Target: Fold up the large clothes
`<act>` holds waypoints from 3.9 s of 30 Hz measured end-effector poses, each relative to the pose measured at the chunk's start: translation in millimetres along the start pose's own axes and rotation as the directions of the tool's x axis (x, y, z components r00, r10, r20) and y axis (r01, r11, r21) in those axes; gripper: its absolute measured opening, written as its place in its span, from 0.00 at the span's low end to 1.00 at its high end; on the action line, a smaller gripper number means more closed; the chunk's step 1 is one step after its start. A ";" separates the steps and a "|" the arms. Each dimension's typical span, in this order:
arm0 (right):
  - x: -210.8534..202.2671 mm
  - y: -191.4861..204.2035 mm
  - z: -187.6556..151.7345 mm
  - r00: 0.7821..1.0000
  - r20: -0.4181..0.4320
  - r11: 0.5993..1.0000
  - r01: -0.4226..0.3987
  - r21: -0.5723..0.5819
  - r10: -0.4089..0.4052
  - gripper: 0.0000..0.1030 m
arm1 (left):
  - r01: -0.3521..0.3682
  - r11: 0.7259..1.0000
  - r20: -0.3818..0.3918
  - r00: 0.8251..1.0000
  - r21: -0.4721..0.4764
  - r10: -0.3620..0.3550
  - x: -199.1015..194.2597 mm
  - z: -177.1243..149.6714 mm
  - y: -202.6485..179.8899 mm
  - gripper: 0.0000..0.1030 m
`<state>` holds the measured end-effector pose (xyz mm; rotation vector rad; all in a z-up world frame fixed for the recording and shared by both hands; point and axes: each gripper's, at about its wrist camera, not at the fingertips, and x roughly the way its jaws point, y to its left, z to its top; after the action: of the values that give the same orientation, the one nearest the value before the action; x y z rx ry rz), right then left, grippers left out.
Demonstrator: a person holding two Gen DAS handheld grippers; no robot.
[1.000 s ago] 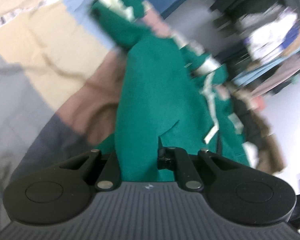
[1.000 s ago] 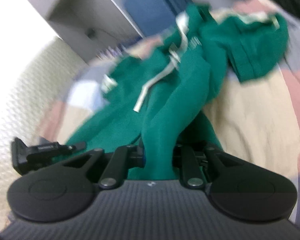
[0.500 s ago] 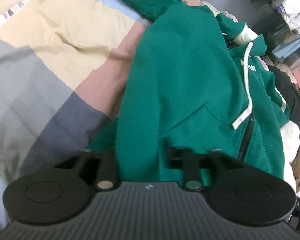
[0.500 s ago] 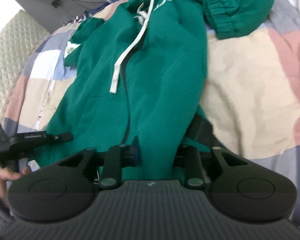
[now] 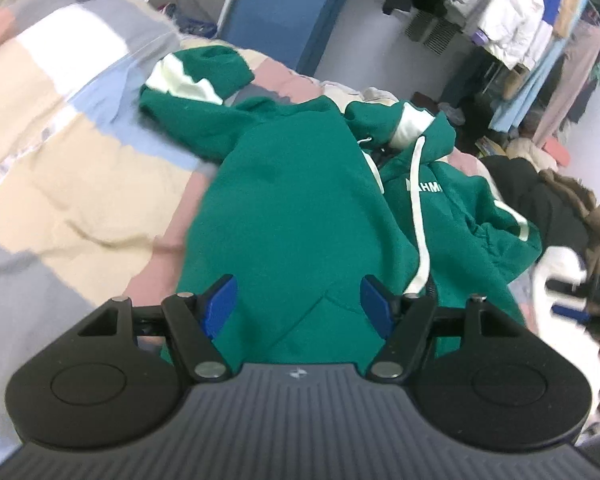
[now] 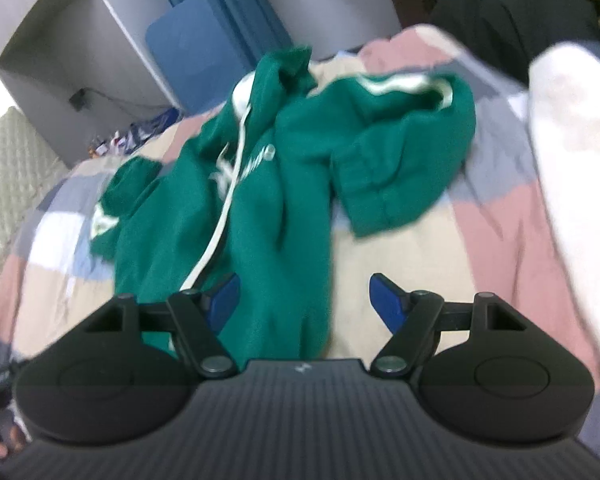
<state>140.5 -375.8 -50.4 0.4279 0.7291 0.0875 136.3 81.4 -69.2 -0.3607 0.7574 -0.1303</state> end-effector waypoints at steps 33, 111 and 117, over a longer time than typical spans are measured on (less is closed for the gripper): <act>188.2 -23.9 30.9 0.955 0.049 0.892 0.291 -0.347 -0.293 0.53 | 0.002 1.000 -0.119 0.993 -0.026 -0.005 130.9 11.7 18.2 0.70; -51.6 -215.6 140.4 0.911 0.296 0.958 0.276 0.076 -0.286 0.65 | 0.377 0.895 -0.190 0.922 0.239 -0.338 82.7 -62.7 -174.8 0.71; -71.5 -173.5 64.4 0.981 0.135 0.986 0.124 0.114 -0.139 0.65 | 0.409 0.864 -0.251 0.905 0.293 -0.343 67.6 -97.5 -195.6 0.71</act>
<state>117.7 -572.1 -33.7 0.4800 0.6210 -0.1057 120.2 -143.7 -106.7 -0.1627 0.8294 -0.6699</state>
